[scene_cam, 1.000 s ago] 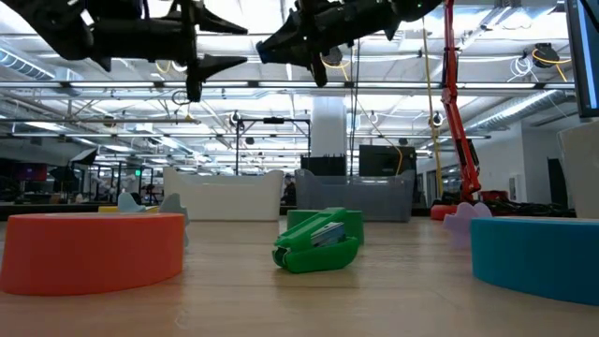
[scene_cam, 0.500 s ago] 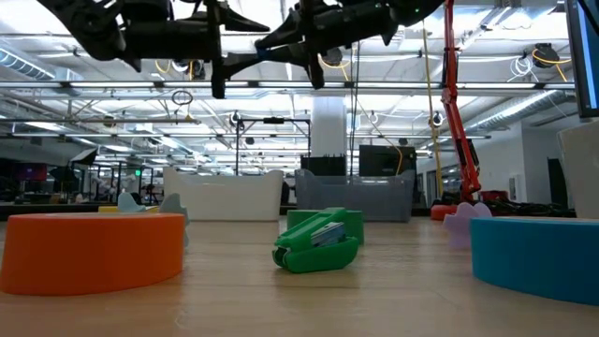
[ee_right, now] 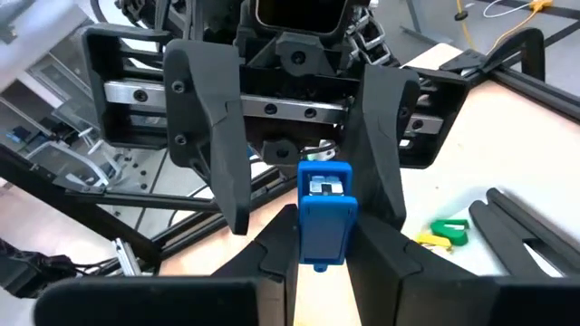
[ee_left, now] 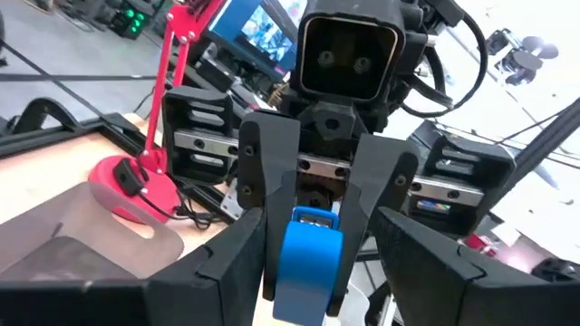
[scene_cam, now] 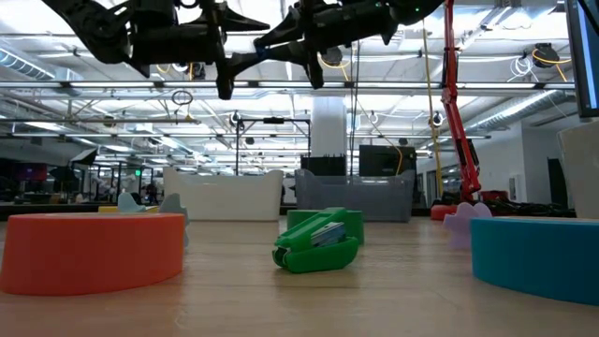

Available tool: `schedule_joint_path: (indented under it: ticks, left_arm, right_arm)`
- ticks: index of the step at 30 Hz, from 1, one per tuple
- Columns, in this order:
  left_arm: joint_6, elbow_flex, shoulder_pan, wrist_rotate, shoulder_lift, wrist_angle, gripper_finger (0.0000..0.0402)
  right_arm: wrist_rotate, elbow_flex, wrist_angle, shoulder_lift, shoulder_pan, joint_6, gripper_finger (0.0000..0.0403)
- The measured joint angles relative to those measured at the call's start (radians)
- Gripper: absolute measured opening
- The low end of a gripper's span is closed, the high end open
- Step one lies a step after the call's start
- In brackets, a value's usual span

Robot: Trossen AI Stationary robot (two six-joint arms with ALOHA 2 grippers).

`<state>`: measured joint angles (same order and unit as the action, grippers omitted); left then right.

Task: Pick and place Stapler, Stapler remover, tape
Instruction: Put the small blue stapler into the white bin

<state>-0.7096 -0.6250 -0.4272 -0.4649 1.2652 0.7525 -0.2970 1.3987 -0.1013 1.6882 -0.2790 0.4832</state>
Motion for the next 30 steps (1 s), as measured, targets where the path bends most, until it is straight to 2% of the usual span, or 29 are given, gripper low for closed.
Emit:
schedule_joint_path:
  ticks: [5, 12, 16, 21, 30]
  left_arm:
    - [-0.015, 0.0, -0.006, -0.033, 0.0, -0.002, 0.0193]
    - [-0.01, 0.001, -0.006, -0.039, 0.0, -0.003, 0.0112]
    - [0.007, 0.001, -0.012, -0.042, -0.001, 0.0, 0.0085]
    - [0.006, 0.001, -0.022, -0.056, -0.001, 0.006, 0.0079]
    - [-0.013, 0.001, -0.055, -0.086, -0.001, 0.006, 0.0077]
  right_arm:
    - [-0.001, 0.0, 0.0, 0.0, 0.0, 0.01, 0.0061]
    - [-0.006, 0.0, -0.003, -0.001, 0.001, 0.022, 0.0061]
    - [0.001, 0.0, -0.002, -0.001, 0.001, 0.044, 0.0061]
    - [0.008, 0.0, -0.002, -0.001, 0.006, 0.036, 0.0078]
    - [0.006, 0.001, 0.029, -0.001, 0.005, -0.01, 0.0148]
